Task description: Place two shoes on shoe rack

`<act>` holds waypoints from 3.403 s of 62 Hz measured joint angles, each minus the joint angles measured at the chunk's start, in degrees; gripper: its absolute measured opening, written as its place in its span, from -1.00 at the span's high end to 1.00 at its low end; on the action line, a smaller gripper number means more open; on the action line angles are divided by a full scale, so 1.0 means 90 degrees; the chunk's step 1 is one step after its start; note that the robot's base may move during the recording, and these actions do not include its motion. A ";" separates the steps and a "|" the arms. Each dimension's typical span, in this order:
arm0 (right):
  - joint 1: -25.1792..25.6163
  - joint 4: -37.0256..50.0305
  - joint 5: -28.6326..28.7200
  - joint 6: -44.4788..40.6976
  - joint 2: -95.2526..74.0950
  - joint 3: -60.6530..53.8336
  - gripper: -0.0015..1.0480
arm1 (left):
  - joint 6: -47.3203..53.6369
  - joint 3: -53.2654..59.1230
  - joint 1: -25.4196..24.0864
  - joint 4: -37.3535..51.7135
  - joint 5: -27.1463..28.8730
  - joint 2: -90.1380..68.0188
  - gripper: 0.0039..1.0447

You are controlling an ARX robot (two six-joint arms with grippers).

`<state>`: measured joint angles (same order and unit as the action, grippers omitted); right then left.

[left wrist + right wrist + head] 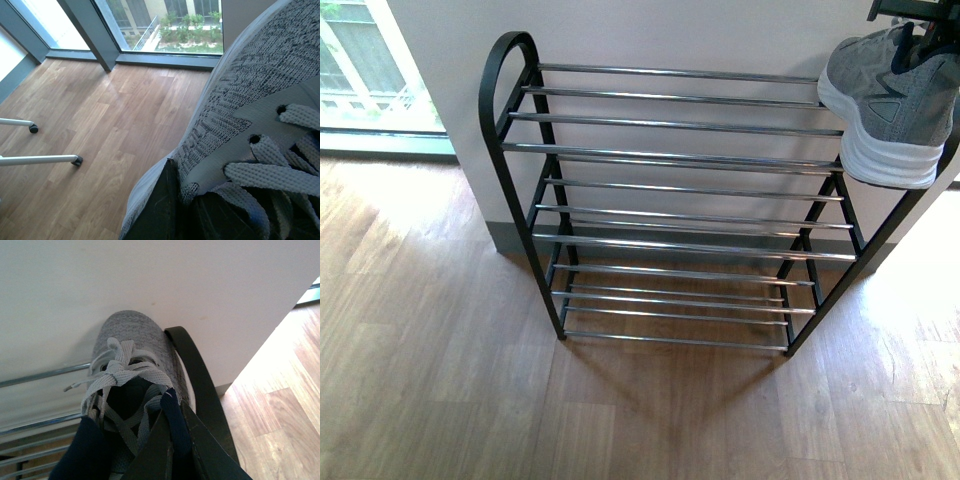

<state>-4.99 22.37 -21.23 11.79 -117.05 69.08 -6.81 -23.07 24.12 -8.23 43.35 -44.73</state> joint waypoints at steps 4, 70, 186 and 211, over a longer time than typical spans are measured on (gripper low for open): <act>0.0017 -0.0051 0.0109 -0.0138 -0.0017 -0.0002 0.98 | 0.0000 -0.0002 0.0000 0.0000 -0.0002 0.0000 0.97; 0.0556 0.2436 0.2363 -0.1413 0.5892 -0.5540 0.58 | 0.0000 0.0000 0.0000 0.0000 0.0002 0.0000 0.97; 0.0556 -0.1304 0.2363 -0.1379 1.1832 -0.7555 0.97 | 0.0000 -0.0002 0.0000 0.0000 0.0000 0.0000 0.97; 0.0556 -0.2465 0.2363 -0.1379 1.2966 -0.7553 0.97 | 0.0000 0.0000 0.0000 0.0000 0.0000 0.0000 0.97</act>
<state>0.01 0.19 0.03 -0.62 -0.36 1.10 -6.81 -23.07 24.12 -8.23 43.35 -44.73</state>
